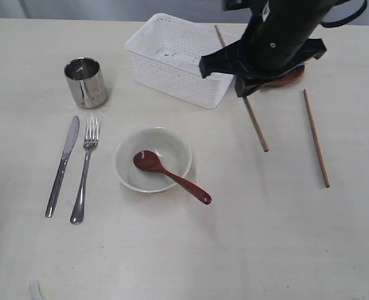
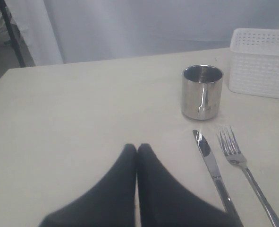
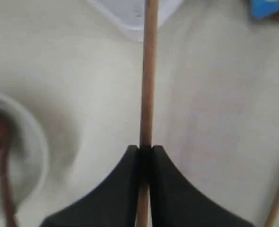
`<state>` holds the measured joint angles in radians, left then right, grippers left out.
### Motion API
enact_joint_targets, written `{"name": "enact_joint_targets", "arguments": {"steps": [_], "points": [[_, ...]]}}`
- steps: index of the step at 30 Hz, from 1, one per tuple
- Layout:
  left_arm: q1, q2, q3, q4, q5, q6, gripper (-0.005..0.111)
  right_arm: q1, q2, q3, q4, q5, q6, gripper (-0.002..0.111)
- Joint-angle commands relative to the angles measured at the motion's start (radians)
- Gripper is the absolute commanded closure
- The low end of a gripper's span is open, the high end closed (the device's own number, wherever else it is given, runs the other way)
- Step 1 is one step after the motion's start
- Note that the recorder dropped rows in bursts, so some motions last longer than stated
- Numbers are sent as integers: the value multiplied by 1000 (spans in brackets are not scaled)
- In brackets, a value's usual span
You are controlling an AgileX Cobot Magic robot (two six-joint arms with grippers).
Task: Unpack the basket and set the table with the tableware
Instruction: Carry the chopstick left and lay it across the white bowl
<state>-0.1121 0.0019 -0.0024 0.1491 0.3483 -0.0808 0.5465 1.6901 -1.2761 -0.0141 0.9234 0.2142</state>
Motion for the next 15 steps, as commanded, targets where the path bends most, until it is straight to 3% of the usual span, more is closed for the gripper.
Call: {"name": "enact_joint_targets", "arguments": {"steps": [1,9,15], "points": [[-6,-2,2,4,-1,-2,107,49,-3,-48,239,54,-156,109],[-6,-2,2,4,-1,-2,107,203,100,-50,252,-44,29,109],[-6,-2,2,4,-1,-2,107,265,198,-50,275,-111,91,109]]}}
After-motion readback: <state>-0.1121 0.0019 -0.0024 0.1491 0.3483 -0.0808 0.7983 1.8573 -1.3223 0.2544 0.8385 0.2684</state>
